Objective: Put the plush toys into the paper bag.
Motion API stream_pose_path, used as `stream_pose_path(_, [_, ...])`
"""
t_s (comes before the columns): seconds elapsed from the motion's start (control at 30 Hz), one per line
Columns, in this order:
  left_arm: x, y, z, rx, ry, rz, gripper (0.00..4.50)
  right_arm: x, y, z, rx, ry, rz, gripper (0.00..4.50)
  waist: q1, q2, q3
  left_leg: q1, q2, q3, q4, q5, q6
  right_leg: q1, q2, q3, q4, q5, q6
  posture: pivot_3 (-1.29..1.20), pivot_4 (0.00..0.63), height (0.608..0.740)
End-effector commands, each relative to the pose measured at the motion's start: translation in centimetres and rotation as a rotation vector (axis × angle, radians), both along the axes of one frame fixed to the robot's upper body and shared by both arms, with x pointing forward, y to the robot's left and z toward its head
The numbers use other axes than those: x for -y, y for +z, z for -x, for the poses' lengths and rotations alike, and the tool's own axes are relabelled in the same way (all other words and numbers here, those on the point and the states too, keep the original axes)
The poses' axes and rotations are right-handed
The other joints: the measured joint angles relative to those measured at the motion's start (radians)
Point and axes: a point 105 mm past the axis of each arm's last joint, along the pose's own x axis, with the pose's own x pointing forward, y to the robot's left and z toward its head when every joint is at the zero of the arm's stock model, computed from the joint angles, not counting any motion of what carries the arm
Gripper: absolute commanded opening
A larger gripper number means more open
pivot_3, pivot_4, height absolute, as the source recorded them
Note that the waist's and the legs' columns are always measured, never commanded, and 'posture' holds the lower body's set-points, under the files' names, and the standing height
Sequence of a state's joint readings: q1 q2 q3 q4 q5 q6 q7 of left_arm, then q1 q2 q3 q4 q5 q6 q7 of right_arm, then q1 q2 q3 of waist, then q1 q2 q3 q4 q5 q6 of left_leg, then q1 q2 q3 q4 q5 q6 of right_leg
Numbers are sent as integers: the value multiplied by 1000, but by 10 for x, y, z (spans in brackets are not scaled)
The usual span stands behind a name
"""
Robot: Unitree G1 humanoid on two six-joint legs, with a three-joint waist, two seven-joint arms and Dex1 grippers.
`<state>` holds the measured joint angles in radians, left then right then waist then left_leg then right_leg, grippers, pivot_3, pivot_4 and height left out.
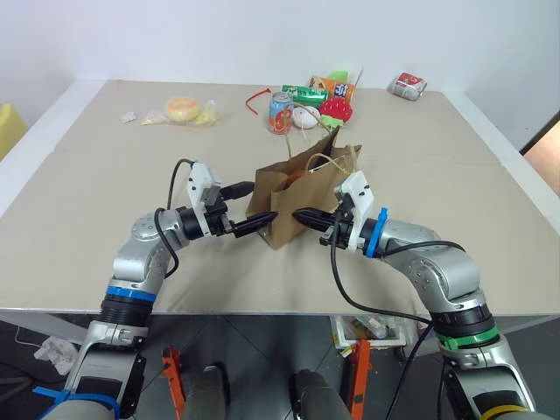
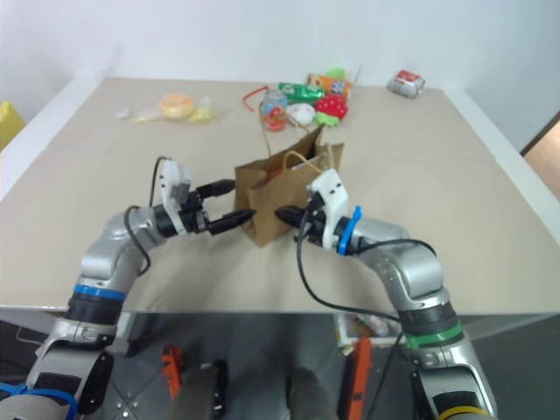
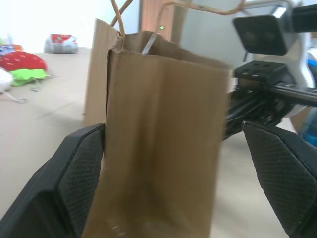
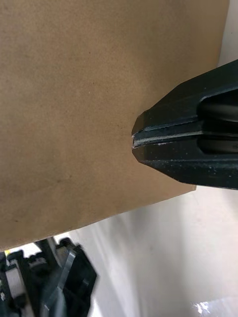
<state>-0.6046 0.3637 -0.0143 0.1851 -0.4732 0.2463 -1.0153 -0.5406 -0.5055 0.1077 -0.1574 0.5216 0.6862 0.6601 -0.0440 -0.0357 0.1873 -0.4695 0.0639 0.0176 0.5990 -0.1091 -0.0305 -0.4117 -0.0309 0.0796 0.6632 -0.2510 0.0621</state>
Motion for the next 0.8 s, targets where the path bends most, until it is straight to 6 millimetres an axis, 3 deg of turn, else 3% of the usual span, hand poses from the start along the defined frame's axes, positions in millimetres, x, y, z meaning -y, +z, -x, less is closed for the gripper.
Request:
stream_pose_path(0.03, [19,20,6,60,-78,17,4500,-6,15,-1,63,-10,-32,43,0,0,0,0,0,0,0,0,0,0,0,0,0,0,1,0,150,740])
stream_pose_path(0.2, [28,15,8,57,-78,-14,4500,-6,18,-6,69,-36,-40,43,0,0,0,0,0,0,1,0,0,0,0,0,0,2,3,0,150,740])
stream_pose_path(0.37, [33,-1,-6,60,31,-104,4500,-9,21,-6,79,-38,-42,43,0,0,0,0,0,0,2,1,1,1,0,0,0,2,3,0,150,740])
stream_pose_path(0.5, [28,-2,-14,36,85,-85,3496,-9,22,-5,83,-37,-44,0,0,0,0,0,0,0,1,1,1,1,0,0,0,2,3,0,150,740])
stream_pose_path(0.7, [23,3,-27,14,173,-39,1640,-6,24,-3,89,-46,-44,0,0,0,0,0,0,-1,1,1,1,1,0,0,0,2,3,0,150,740])
stream_pose_path(0.77, [23,4,-27,14,172,-37,534,-4,24,-3,90,-48,-43,0,0,0,0,0,0,-1,1,1,1,1,0,0,0,2,3,0,150,740])
stream_pose_path(0.8, [23,5,-26,14,170,-36,187,-3,25,-2,93,-50,-42,0,0,0,0,0,0,-1,1,1,1,1,0,0,0,2,3,0,150,740])
